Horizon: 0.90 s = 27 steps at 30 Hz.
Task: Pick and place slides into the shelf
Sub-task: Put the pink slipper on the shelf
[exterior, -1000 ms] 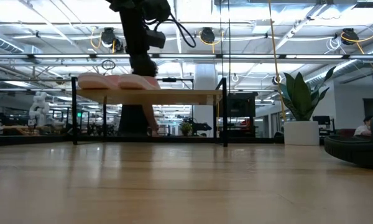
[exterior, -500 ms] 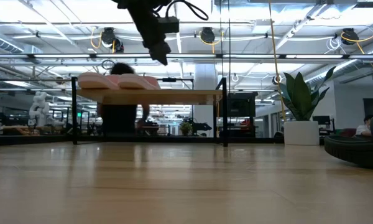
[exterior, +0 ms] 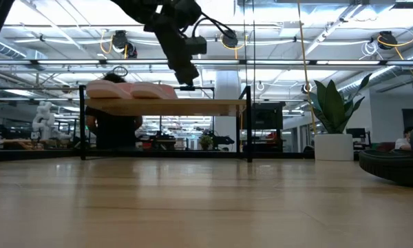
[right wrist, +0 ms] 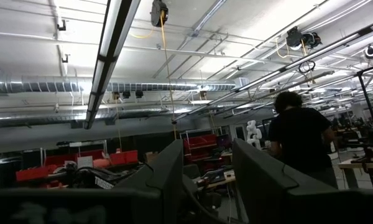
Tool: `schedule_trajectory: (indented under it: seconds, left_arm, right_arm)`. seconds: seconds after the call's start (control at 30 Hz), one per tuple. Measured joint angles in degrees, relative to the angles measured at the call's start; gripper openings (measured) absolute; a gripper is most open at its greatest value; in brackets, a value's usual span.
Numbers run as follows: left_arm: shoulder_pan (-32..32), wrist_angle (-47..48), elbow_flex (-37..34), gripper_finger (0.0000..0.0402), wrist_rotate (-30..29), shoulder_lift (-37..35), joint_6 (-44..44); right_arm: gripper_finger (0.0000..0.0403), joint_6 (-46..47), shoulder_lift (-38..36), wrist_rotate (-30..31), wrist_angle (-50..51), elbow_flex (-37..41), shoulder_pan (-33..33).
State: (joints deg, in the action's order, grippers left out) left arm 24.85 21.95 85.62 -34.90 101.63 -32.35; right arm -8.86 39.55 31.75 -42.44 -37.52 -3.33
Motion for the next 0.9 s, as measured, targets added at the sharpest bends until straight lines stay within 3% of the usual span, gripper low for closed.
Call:
schedule_trajectory:
  seconds: [0.27, 0.53, 0.9]
  left_arm:
    - [2.5, -1.4, 0.0, 0.0086, 3.1, 0.4, 1.4]
    - [4.0, 3.7, 0.0, 0.0086, 3.4, 0.4, 2.9]
    - [4.0, 8.1, 0.0, 0.0086, -0.2, 0.4, 4.4]
  right_arm:
    - [0.0130, -0.7, 0.0, 1.5, 0.4, 0.0, 0.0]
    - [0.0130, -0.8, 0.0, 1.5, 0.4, 0.0, 0.0]
    - [0.0130, -0.8, 0.0, 1.5, 0.4, 0.0, 0.0]
